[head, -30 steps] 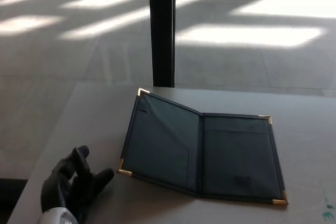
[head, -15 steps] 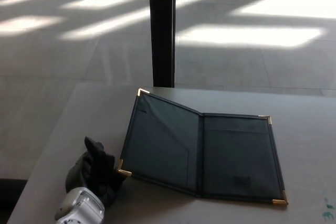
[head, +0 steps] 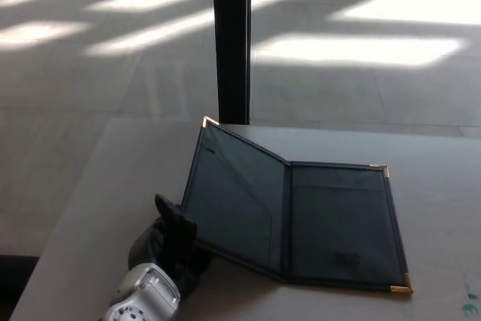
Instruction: The robot uses its left hand to push the cover of the diary kept in the middle of the desk to close it
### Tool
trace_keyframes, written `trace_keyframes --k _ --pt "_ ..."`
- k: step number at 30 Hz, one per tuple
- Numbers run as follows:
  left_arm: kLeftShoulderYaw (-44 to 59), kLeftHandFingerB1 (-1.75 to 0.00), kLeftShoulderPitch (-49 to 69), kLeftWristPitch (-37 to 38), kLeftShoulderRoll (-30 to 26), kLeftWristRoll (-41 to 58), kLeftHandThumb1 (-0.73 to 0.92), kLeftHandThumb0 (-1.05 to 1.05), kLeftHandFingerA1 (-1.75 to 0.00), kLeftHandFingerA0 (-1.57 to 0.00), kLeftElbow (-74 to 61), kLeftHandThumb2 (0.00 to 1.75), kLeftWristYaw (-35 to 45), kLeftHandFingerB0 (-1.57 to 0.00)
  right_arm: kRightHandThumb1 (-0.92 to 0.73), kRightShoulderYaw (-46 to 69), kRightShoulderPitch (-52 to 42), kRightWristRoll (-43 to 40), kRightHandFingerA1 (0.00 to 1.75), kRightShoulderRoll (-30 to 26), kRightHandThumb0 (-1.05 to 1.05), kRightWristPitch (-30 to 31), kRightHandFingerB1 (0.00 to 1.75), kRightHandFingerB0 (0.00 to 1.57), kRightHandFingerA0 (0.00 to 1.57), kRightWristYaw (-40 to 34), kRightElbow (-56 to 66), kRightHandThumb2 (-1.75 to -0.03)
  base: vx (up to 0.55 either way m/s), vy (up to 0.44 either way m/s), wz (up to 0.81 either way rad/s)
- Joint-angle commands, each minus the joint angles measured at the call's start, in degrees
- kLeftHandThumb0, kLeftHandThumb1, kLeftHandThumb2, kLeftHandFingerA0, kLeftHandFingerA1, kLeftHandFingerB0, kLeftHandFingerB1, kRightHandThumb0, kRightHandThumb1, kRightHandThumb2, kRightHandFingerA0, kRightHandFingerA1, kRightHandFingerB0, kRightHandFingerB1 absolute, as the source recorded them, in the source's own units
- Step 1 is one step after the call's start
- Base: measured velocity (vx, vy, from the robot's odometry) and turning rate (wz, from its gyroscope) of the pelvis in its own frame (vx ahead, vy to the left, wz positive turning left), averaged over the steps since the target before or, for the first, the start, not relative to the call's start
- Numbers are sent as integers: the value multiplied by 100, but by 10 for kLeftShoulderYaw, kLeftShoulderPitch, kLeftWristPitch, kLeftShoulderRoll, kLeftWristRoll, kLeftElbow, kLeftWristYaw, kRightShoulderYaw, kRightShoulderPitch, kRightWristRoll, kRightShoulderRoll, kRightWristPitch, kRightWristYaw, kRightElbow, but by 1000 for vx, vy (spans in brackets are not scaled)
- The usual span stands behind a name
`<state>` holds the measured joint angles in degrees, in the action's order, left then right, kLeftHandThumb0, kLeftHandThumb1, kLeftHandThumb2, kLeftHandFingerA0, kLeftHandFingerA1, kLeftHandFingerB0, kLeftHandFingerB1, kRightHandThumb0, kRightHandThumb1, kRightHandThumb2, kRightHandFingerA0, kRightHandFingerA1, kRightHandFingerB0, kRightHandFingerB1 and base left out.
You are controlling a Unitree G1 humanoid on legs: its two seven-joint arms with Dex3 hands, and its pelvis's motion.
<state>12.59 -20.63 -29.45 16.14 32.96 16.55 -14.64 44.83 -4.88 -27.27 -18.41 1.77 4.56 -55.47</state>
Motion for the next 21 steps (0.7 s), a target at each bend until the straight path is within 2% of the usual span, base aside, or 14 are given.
trace_keyframes --k 1,2,4,5,6,7,8,9,16,17,18,19,20,21 --pt "-108 -37 176 -87 149 24 92 -91 -66 -23 -33 80 -9 0 -92 -10 5 7 65 -29 -67 -3 47 46 74 -7 4 -70 0 0 0" --pt "-119 -34 183 -97 155 40 80 -93 -63 -12 -44 122 -4 0 -92 -12 3 7 63 -29 -67 1 46 44 73 -7 10 -71 0 0 0" --pt "-168 -33 186 -99 160 42 85 -98 -58 -4 -68 124 -8 -4 -92 -8 10 4 63 -36 -66 8 45 48 77 -18 4 -68 0 0 0" --pt "-192 -45 184 -98 160 36 92 -91 -61 -15 -80 78 -20 -6 -92 -15 7 13 64 -38 -66 3 46 47 76 -17 5 -69 0 0 0" --pt "-218 -47 184 -96 158 30 92 -92 -62 -23 -89 77 -25 -10 -92 -14 5 12 62 -39 -66 2 46 46 76 -14 4 -70 0 0 0" --pt "-276 -53 173 -95 146 8 79 -88 -62 -27 -105 114 -39 -15 -92 -15 1 12 60 -41 -66 -5 46 42 69 -3 -3 -73 0 0 0" --pt "-302 -53 166 -92 136 -2 79 -88 -61 -25 -112 114 -43 -14 -92 -15 2 11 61 -42 -66 -6 46 42 67 1 -6 -72 0 0 0" --pt "-337 -46 156 -87 120 -17 92 -94 -57 -25 -121 78 -40 -14 -92 -11 2 5 60 -41 -64 -2 45 41 67 4 -6 -72 0 0 0" --pt "-529 -48 31 15 23 -190 92 -94 -56 -21 -114 88 -11 -13 -92 -8 3 -2 61 -38 -66 0 45 43 65 9 -5 -69 0 0 1" --pt "-571 -51 -9 27 0 -238 92 -98 -115 -92 -116 85 -5 -19 -92 -5 7 -5 60 -37 -67 9 45 44 63 -6 0 -68 0 0 0" --pt "-608 -57 -32 81 -22 -294 83 -88 -121 -114 -107 120 8 -14 -92 -11 5 2 61 -40 -66 3 45 42 65 4 -2 -70 0 0 0" --pt "-607 -57 -33 83 -22 -295 83 -88 -121 -114 -106 120 7 -14 -92 -12 7 2 61 -41 -66 4 45 42 65 4 -2 -70 0 0 0" --pt "-650 -46 -57 124 -47 -343 79 -91 -75 -32 -97 118 35 -8 -92 -18 -3 6 60 -37 -67 -2 44 37 63 19 9 -74 0 0 0" --pt "-668 -45 -66 142 -59 -369 91 -99 -64 -10 -93 82 38 -3 -92 -15 -3 1 59 -37 -67 1 43 36 63 25 8 -71 0 0 0"
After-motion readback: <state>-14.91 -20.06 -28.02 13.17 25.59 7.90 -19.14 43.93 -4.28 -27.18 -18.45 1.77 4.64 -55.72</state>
